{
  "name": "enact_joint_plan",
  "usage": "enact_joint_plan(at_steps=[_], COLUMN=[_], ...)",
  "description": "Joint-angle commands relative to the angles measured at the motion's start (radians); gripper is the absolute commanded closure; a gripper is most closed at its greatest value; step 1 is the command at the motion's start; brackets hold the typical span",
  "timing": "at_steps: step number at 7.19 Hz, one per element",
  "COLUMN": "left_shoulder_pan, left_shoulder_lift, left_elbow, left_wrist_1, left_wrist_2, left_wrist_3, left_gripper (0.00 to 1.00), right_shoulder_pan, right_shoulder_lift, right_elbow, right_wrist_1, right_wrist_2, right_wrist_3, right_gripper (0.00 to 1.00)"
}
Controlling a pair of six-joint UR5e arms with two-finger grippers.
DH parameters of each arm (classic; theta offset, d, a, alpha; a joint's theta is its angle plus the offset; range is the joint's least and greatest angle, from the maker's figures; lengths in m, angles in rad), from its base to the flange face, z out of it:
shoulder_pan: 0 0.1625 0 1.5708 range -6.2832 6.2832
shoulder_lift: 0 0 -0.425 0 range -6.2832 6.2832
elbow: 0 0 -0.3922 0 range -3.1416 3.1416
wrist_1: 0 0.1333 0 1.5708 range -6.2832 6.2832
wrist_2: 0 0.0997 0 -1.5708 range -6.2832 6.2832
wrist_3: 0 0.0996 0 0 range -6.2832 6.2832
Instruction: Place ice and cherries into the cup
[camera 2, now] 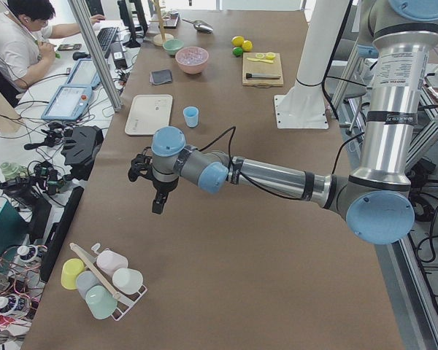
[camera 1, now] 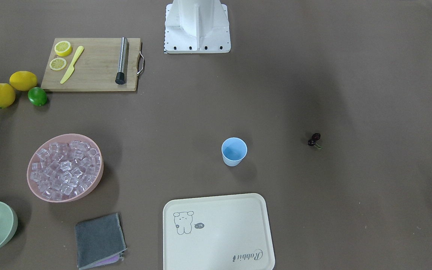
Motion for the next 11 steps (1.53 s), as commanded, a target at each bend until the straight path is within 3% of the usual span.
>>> enact_joint_plan(at_steps=[1, 3, 5, 7, 8, 11], left_shoulder_pan=[-0.001, 0.001, 0.002, 0.001, -0.005, -0.005], left_shoulder_lift=[-0.001, -0.001, -0.016, -0.017, -0.017, -0.017], left_elbow=[-0.002, 0.001, 0.016, 0.010, 0.009, 0.007], left_wrist_1=[0.000, -0.002, -0.002, -0.002, -0.002, -0.002], left_wrist_2=[0.004, 0.002, 0.004, 0.004, 0.004, 0.004], left_wrist_3=[-0.001, -0.001, 0.004, 0.004, 0.005, 0.005], left_gripper=[0.03, 0.03, 0.03, 0.03, 0.03, 0.03], right_shoulder_pan=[-0.003, -0.021, -0.148, -0.271, -0.340, -0.445], right_shoulder_lift=[-0.007, -0.010, 0.020, 0.120, 0.155, 0.223], right_elbow=[0.033, 0.104, 0.190, 0.190, 0.172, -0.090], right_wrist_1=[0.001, 0.001, 0.004, 0.006, 0.009, 0.400], right_wrist_2=[0.043, 0.046, 0.040, 0.037, -0.010, -0.026], right_wrist_3=[0.038, 0.049, 0.274, 0.426, 0.429, 0.516], right_gripper=[0.01, 0.01, 0.01, 0.01, 0.01, 0.02])
